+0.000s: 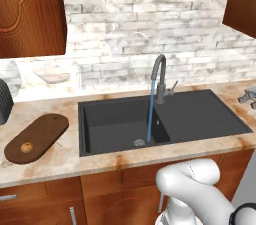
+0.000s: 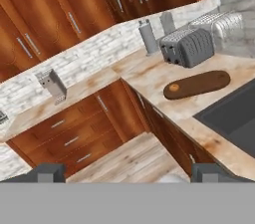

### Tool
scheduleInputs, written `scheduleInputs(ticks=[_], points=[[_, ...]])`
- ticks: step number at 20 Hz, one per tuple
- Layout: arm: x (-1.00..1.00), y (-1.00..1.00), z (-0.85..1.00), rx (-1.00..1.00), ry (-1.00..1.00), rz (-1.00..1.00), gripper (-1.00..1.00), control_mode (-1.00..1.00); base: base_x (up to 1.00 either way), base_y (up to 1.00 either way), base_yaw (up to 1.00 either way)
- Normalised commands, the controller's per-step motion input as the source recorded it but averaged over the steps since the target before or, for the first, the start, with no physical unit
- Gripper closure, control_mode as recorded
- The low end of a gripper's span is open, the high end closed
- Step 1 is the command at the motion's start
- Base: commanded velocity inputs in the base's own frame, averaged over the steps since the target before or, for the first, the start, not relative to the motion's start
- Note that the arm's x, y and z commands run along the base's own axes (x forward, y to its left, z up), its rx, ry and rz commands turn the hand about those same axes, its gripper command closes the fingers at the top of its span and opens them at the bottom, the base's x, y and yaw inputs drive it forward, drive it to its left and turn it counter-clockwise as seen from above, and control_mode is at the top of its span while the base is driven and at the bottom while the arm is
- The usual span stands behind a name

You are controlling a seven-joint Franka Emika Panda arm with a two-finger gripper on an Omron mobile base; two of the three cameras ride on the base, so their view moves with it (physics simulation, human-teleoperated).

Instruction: Pick the tangerine from the sink and place it on the cutting board to airdry. Then turn off the sink faucet.

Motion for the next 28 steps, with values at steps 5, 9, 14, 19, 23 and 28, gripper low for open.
scheduleInputs(ticks=[5, 9, 14, 19, 23, 28], points=[[0.37, -0.09, -0.14, 0.04, -0.03, -0.08, -1.0, -1.0, 0.0, 0.0, 0.0], [0.5, -0.02, -0.12, 0.04, -0.03, -0.1, -1.0, -1.0, 0.0, 0.0, 0.0], [0.35, -0.1, -0.15, 0.04, -0.07, -0.12, -1.0, -1.0, 0.0, 0.0, 0.0], [0.15, -0.19, -0.27, 0.07, -0.07, 0.0, -1.0, -1.0, 0.0, 0.0, 0.0], [0.27, -0.18, -0.32, 0.03, -0.09, 0.04, -1.0, -1.0, 0.0, 0.0, 0.0], [0.22, -0.24, -0.31, 0.0, -0.16, 0.14, -1.0, -1.0, 0.0, 0.0, 0.0]])
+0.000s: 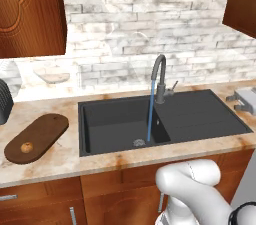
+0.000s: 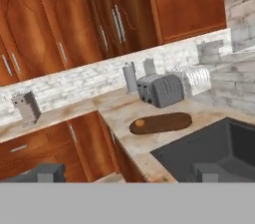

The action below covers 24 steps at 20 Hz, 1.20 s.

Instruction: Pick the tangerine from the sink and place it on the cutting board to airdry. Then turn off the sink faucet.

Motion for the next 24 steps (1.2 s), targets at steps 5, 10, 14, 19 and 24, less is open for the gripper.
scheduleInputs(ticks=[5, 10, 14, 19, 24], points=[[0.49, -0.11, -0.08, 0.0, -0.16, 0.16, -1.0, -1.0, 0.0, 0.0, 0.0], [0.54, -0.29, 0.0, 0.02, -0.1, 0.09, -1.0, -1.0, 0.0, 0.0, 0.0], [0.53, -0.42, 0.0, 0.05, -0.01, 0.0, -1.0, -1.0, 0.0, 0.0, 0.0], [0.5, -0.37, 0.0, 0.04, 0.0, 0.0, -1.0, -1.0, 0.0, 0.0, 0.0], [0.28, -0.17, -0.14, 0.04, 0.0, 0.0, -1.0, -1.0, 0.0, 0.0, 0.0]])
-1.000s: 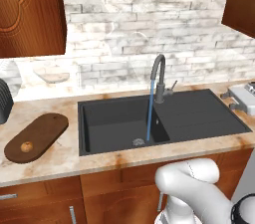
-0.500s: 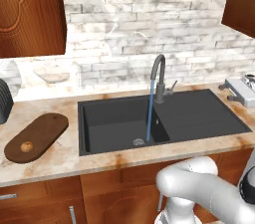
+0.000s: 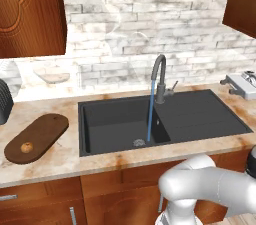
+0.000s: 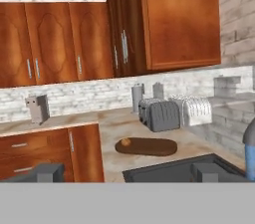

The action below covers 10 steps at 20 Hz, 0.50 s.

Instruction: Pick the tangerine from the sink and place it on the cutting board to airdry. Then turn off the sink faucet.

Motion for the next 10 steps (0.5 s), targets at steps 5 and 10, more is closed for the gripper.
scheduleInputs(ticks=[5, 10], points=[[0.26, 0.0, -0.25, 0.03, 0.0, -0.03, -1.0, -1.0, 0.0, 0.0, 0.0], [0.26, 0.0, -0.2, 0.0, 0.0, -0.03, -1.0, -1.0, 0.0, 0.0, 0.0]])
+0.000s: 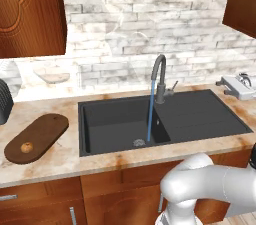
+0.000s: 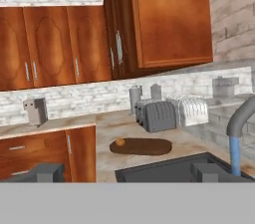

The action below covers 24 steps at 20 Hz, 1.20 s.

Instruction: Pick the tangerine from the sink and place it on the cutting board to airdry. Then turn off the sink faucet.

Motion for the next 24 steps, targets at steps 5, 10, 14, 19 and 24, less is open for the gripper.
scheduleInputs(ticks=[5, 10, 14, 19, 24], points=[[0.27, 0.0, -0.21, 0.0, 0.0, -0.07, -1.0, -1.0, 0.0, 0.0, 0.0], [0.26, 0.0, -0.16, 0.0, 0.0, -0.12, -1.0, -1.0, 0.0, 0.0, 0.0], [0.37, 0.01, -0.15, 0.0, 0.01, -0.15, -1.0, -1.0, 0.0, 0.0, 0.0], [0.37, 0.02, -0.15, 0.0, 0.02, -0.04, -1.0, -1.0, 0.0, 0.0, 0.0], [0.4, 0.05, -0.21, 0.0, 0.03, 0.0, -1.0, -1.0, 0.0, 0.0, 0.0]])
